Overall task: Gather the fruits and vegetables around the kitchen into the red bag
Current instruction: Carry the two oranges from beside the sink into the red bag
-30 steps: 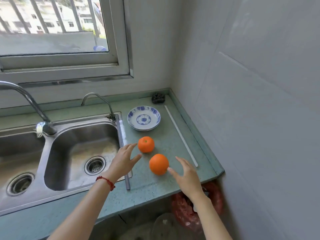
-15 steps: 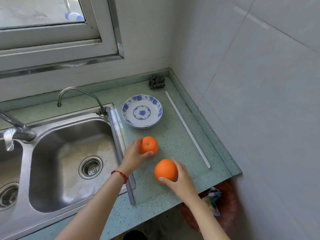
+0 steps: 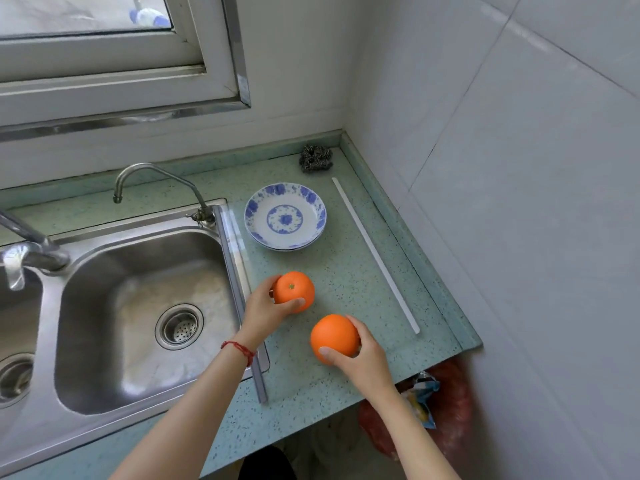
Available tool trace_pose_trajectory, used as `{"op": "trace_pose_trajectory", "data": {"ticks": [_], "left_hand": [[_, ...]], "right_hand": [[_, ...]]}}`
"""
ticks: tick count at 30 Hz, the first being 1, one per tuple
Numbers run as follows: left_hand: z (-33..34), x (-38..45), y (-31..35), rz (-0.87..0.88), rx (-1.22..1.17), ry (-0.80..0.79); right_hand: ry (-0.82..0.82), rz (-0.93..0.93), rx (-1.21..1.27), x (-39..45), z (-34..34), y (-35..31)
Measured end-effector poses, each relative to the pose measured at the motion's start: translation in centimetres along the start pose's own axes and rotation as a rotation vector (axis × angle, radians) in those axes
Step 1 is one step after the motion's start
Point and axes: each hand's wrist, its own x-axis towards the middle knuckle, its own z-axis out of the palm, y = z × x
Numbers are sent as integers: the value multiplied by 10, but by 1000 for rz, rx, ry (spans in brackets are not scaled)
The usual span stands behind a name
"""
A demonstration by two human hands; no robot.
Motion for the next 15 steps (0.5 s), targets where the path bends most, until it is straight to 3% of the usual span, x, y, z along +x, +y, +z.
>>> {"op": "trace_pose_trajectory", "data": {"ticks": [8,15], "left_hand": [[-19,-60,-14,-110,-190,183],[-21,-142,-36,-208,-311,426]], "right_hand": [[-37,-86,56,-11,-9,-2],[-175,-208,15,-25,-16,-3]]}}
